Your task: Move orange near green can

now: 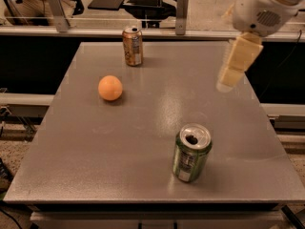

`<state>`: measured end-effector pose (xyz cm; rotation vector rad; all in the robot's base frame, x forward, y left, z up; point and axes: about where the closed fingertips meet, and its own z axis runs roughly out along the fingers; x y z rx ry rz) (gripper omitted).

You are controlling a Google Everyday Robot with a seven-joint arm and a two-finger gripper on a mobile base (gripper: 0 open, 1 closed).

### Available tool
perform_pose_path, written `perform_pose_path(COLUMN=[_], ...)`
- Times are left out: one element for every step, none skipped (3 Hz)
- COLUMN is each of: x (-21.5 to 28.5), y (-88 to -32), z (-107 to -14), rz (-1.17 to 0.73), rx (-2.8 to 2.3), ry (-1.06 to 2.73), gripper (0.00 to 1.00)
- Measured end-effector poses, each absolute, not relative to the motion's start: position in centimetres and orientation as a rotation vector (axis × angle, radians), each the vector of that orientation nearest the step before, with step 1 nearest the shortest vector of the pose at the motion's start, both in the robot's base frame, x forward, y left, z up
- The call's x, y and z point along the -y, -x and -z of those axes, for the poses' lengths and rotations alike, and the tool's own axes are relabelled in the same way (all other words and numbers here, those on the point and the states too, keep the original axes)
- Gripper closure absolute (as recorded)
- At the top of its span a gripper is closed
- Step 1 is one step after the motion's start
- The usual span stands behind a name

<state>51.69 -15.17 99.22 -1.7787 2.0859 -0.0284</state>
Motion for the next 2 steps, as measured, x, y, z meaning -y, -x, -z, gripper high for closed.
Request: perform_pose_path(x=[10.6, 4.1], y=[-54.6, -56.6], z=[-98.0, -94.9], rz=[-0.028, -0.111], rx=[-2.054, -2.046], ry=[1.808, 1.836], gripper=[0.0, 0.0])
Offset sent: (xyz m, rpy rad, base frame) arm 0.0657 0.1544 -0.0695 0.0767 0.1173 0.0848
